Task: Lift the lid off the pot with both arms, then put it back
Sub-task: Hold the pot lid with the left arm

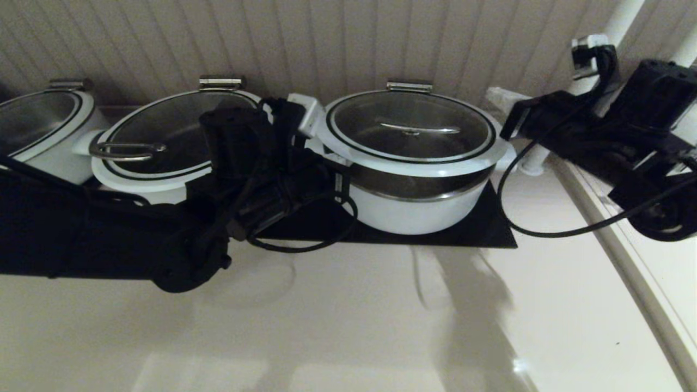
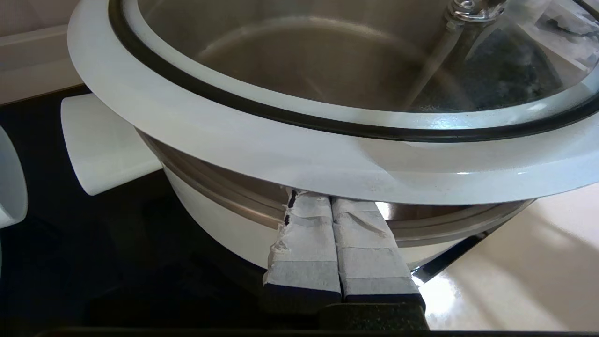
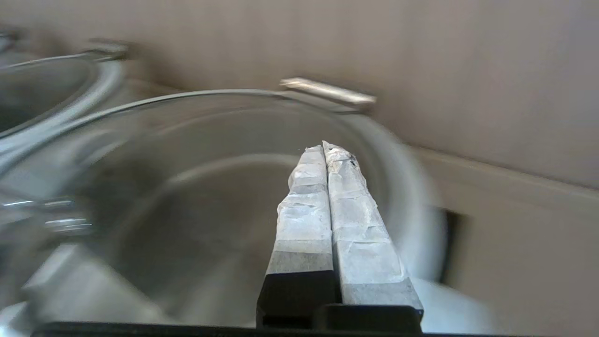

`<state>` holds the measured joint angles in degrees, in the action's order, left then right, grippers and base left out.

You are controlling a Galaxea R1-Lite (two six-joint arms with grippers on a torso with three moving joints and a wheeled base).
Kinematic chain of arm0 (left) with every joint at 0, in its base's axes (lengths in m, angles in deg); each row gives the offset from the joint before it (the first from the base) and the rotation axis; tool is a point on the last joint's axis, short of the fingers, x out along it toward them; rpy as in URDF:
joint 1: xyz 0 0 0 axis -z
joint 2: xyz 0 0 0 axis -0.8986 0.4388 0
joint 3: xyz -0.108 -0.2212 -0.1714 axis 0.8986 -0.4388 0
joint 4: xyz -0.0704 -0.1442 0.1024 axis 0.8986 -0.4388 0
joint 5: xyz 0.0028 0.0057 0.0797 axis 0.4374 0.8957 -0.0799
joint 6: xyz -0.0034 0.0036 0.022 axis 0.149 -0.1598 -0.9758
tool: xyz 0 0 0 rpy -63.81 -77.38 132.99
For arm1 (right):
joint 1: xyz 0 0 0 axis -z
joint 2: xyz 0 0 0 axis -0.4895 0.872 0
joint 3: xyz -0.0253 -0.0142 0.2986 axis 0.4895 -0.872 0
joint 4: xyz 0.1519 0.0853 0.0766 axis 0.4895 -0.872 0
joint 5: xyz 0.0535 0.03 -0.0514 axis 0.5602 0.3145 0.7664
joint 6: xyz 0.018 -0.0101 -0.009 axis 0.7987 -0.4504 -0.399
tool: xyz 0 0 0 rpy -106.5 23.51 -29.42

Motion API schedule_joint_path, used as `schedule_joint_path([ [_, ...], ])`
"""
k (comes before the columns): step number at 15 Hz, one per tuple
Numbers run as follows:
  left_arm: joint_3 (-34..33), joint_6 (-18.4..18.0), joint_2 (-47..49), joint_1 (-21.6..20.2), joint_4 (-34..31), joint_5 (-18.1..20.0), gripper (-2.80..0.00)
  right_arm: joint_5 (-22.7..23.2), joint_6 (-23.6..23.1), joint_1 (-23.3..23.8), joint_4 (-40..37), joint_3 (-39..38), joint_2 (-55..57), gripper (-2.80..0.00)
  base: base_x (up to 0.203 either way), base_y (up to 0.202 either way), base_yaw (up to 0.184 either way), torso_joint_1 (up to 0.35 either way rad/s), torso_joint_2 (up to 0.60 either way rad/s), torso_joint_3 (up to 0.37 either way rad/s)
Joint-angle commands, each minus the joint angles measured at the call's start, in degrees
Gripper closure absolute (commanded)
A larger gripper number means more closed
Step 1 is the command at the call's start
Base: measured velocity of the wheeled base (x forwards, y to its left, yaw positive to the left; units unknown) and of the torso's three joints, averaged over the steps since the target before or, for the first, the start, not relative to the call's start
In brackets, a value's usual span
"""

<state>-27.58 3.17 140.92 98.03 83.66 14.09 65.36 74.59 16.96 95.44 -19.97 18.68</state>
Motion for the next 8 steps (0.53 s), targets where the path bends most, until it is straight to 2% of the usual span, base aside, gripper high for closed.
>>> schedule_joint_path([
  [1,0.04,-0.01,-0.1,0.04,0.37,0.06,0.0,0.16,0.01,2.48,0.33,-0.05,-1.06,0.0,0.0,0.0,0.0,0.0,0.0,0.0],
  [4,0.04,-0.08,0.29,-0.01,0.37,0.06,0.0,0.53,0.01,4.56,-1.49,-2.66,-4.4,0.0,0.0,0.0,0.0,0.0,0.0,0.0],
  [8,0.04,-0.1,0.54,0.04,0.37,0.06,0.0,1.57,0.01,4.63,-5.39,-8.66,-10.33,0.0,0.0,0.0,0.0,0.0,0.0,0.0],
])
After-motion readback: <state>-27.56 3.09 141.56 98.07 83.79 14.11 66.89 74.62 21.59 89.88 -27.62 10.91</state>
